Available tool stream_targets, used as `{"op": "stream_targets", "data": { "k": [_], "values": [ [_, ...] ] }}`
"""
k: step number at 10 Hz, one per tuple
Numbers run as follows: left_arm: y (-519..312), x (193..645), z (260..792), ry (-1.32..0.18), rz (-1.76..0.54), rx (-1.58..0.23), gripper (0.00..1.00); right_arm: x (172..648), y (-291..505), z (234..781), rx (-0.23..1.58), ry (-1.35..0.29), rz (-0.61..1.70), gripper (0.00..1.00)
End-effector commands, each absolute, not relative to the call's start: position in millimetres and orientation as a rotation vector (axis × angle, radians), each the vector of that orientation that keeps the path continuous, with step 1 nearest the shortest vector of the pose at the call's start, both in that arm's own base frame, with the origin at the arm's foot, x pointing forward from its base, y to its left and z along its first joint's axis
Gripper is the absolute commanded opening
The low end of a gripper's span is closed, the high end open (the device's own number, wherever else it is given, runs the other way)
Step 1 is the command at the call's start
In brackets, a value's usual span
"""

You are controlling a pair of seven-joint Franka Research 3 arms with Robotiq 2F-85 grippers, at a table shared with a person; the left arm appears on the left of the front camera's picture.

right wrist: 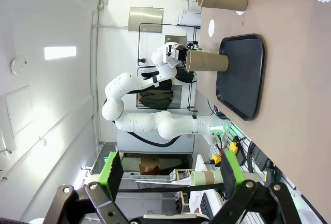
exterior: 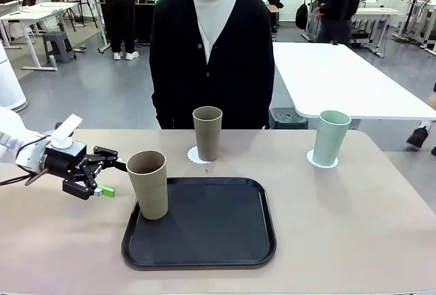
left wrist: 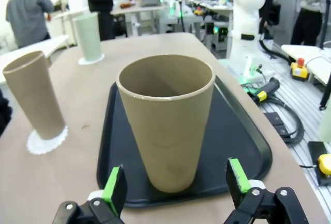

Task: Place coasters on the table and set cups on them.
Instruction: Take one Reusable plastic cup from the Flat Tray and place it on a coaster set by the human.

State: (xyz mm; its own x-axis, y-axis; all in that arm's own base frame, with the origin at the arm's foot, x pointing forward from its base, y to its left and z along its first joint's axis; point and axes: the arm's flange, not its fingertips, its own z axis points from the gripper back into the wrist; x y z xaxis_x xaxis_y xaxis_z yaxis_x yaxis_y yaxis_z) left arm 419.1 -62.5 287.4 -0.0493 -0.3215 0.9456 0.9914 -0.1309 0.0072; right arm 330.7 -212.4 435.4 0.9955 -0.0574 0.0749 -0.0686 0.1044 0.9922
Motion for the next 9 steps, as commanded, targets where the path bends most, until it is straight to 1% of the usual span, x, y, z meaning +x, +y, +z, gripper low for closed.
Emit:
{"op": "stream_targets", "data": {
  "k": [1,3,9],
  "values": [
    [-71,426,286,-0.906,-1.463,-1.002,1.0,330,-212,436,1.477,-0.106,0.021,1.0],
    [-77,436,281,-0.905,-1.448,-0.998,1.0,330,-212,436,1.477,-0.106,0.021,1.0],
    [-105,441,279,-0.892,-1.417,-1.106,1.0,330,-212,436,1.477,-0.106,0.021,1.0]
  ]
}}
